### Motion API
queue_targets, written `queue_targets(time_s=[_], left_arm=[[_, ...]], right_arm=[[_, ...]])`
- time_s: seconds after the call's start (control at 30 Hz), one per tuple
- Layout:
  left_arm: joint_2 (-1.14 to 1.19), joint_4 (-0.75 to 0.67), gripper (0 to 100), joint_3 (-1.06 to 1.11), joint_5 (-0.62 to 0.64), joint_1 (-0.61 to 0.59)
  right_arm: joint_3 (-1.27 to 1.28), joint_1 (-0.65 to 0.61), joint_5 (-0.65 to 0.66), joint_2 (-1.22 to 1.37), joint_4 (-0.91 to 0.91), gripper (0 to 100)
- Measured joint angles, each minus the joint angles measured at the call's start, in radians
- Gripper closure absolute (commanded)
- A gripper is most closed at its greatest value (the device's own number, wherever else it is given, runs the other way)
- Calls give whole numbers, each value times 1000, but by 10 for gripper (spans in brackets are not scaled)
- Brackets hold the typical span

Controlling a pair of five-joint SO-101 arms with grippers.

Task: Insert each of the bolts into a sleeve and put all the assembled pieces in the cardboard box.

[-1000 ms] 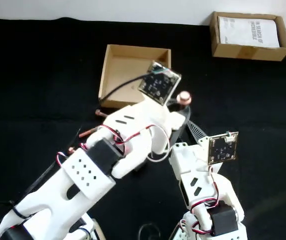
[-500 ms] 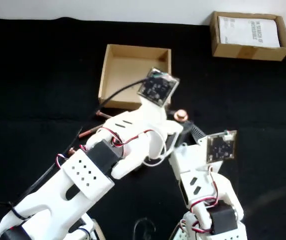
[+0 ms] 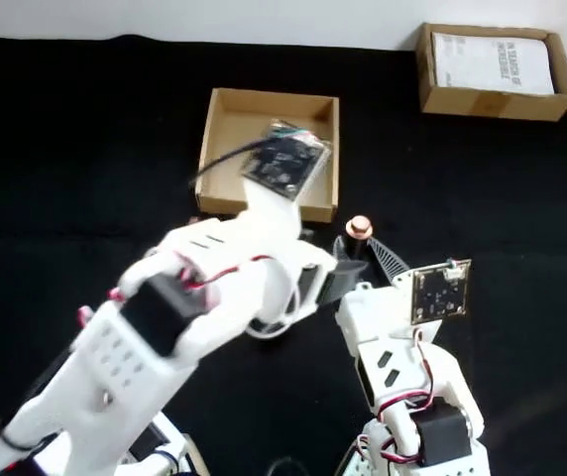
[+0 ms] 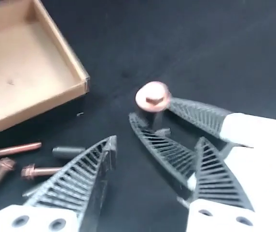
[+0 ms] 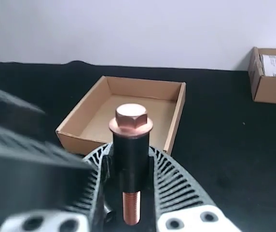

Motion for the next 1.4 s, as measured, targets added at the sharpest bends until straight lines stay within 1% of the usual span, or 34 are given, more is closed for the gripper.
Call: queue_targets(time_s=[0.13,0.33,0.37,0.47,0.57,0.63,0.83,0.97,1.13,1.23,1.4], left_arm=[[-133,98,848,-25,-52,-2],[-342,213,980,-26,-126,-20],[-373,229,993,-26,-135,-35],[-439,273,987,-26,-150,-95],[-493,315,987,-26,-153,-195],[-531,331,987,12,-153,-265],[-695,331,987,253,-153,-476],[-842,324,987,442,-153,-566],[-1034,235,987,643,-201,-652],[-1040,176,987,718,-232,-713],[-1040,55,987,853,-236,-825]], right_arm=[[0,0,0,0,0,992],[-31,0,0,0,0,992],[-48,0,0,0,2,992],[-133,0,0,52,41,992],[-255,0,0,152,80,992],[-350,3,0,238,86,992],[-623,3,0,508,89,992],[-767,3,0,692,89,992],[-930,3,0,930,89,992],[-1039,2,0,1074,89,992],[-1234,-26,0,1293,112,992]])
